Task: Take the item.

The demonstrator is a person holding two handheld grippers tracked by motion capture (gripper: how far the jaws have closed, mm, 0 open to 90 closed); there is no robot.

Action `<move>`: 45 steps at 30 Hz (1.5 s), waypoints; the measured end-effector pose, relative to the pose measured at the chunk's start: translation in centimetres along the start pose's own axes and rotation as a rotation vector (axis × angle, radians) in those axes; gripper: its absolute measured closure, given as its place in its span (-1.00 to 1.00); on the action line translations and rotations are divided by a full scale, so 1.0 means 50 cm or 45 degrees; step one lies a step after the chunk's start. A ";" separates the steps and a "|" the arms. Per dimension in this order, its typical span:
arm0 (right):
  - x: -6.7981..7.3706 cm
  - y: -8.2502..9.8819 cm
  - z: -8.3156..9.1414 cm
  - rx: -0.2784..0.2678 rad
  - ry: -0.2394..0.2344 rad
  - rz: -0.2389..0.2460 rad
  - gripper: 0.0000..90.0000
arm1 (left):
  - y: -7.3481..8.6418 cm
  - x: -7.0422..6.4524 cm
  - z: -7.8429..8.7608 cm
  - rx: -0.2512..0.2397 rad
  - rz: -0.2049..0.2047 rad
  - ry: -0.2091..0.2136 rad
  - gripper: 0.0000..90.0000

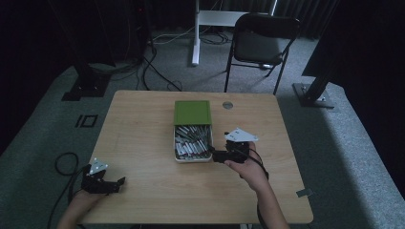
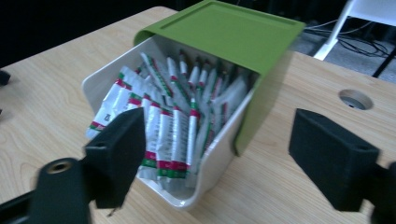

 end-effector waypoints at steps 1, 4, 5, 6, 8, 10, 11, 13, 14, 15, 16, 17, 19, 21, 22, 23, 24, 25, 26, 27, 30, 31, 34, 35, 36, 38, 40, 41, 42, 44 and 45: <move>0.005 -0.002 -0.003 -0.002 -0.008 0.006 -0.54 | 0.000 0.000 0.000 0.000 0.000 0.000 -0.97; 0.018 -0.005 -0.012 -0.001 -0.018 0.032 -0.50 | 0.000 0.000 0.000 0.001 -0.001 0.000 -0.97; 0.022 -0.006 -0.015 -0.002 -0.021 0.036 -0.47 | 0.000 0.000 0.000 0.001 -0.001 0.000 -0.97; 0.022 -0.006 -0.015 -0.002 -0.021 0.036 -0.47 | 0.000 0.000 0.000 0.001 -0.001 0.000 -0.97; 0.034 -0.005 -0.024 0.017 -0.040 0.055 -0.29 | 0.000 0.000 0.000 0.001 -0.001 0.000 -0.97; 0.045 -0.003 -0.030 0.029 -0.071 0.066 -0.20 | 0.000 0.000 0.000 0.001 -0.001 0.000 -0.97; 0.050 -0.001 -0.032 0.038 -0.077 0.076 -0.14 | 0.000 0.000 0.000 0.002 -0.001 0.000 -0.97; 0.058 0.003 -0.040 0.064 -0.076 0.095 -0.06 | 0.000 0.000 0.000 0.003 -0.002 0.000 -0.97; 0.063 0.004 -0.043 0.063 -0.067 0.115 0.03 | 0.000 0.000 0.000 0.003 -0.002 0.000 -0.97; 0.067 0.006 -0.046 0.061 -0.073 0.132 0.08 | 0.000 0.000 0.000 0.002 0.000 0.001 -0.97; 0.072 0.008 -0.050 0.064 -0.076 0.132 0.16 | 0.000 0.000 0.000 0.002 0.000 0.001 -0.97; 0.075 0.010 -0.053 0.069 -0.072 0.130 0.25 | 0.000 0.000 0.000 -0.001 0.002 0.001 -0.97; 0.079 0.015 -0.062 0.080 -0.046 0.124 0.41 | 0.000 0.000 0.000 0.000 0.002 0.001 -0.97; 0.082 0.021 -0.070 0.095 -0.017 0.125 0.47 | 0.000 0.000 0.000 -0.001 0.002 0.000 -0.97; 0.084 0.024 -0.074 0.101 -0.008 0.117 0.55 | 0.000 0.000 0.000 0.000 0.002 0.001 -0.97; 0.085 0.026 -0.078 0.104 -0.003 0.112 0.56 | 0.000 0.000 0.000 0.000 0.001 0.001 -0.97; 0.086 0.029 -0.081 0.115 0.002 0.103 0.56 | 0.000 0.000 0.000 -0.001 0.002 0.000 -0.97; 0.087 0.032 -0.085 0.121 0.009 0.102 0.60 | 0.000 0.000 0.000 -0.001 0.002 0.000 -0.97; 0.088 0.034 -0.087 0.126 0.018 0.111 0.61 | 0.000 0.000 0.000 0.000 0.002 0.000 -0.97; 0.089 0.037 -0.090 0.137 0.026 0.107 0.62 | 0.000 0.000 0.000 0.000 0.002 0.001 -0.97; 0.095 0.043 -0.096 0.150 0.026 0.118 0.69 | 0.000 0.000 0.000 0.000 0.001 0.001 -0.97; 0.096 0.045 -0.098 0.157 0.031 0.117 0.74 | 0.000 0.000 0.000 0.000 0.002 0.001 -0.97; 0.098 0.051 -0.103 0.181 0.052 0.107 0.77 | 0.000 0.000 0.000 0.000 0.002 0.001 -0.97; 0.098 0.053 -0.106 0.183 0.064 0.099 0.76 | 0.000 0.000 0.000 0.001 0.001 0.001 -0.97; 0.099 0.054 -0.108 0.183 0.060 0.089 0.76 | 0.000 0.000 0.000 0.001 0.001 0.001 -0.97; 0.103 0.057 -0.113 0.194 0.082 0.116 0.77 | 0.000 0.000 0.000 0.001 0.000 0.001 -0.97; 0.110 0.059 -0.117 0.194 0.098 0.127 0.74 | 0.000 0.000 0.000 0.000 0.001 0.000 -0.97; 0.112 0.060 -0.119 0.189 0.120 0.137 0.74 | 0.000 0.000 0.000 0.000 0.002 0.000 -0.97; 0.115 0.061 -0.120 0.189 0.133 0.144 0.74 | 0.000 0.000 0.000 0.000 0.001 0.000 -0.97; 0.117 0.062 -0.122 0.190 0.160 0.134 0.74 | 0.000 0.000 0.000 0.000 0.001 0.000 -0.97; 0.119 0.063 -0.124 0.189 0.174 0.138 0.74 | 0.000 0.000 0.000 0.000 0.001 0.000 -0.97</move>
Point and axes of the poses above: each handheld gripper's, and its own axes: z roughly backward along the jaws, y roughly out of its underside, x roughly to its left, the point moved 5 cm from there along -z, roughly forward along the jaws, and after that the axes turned 15 degrees about y, right-handed, at the moved point
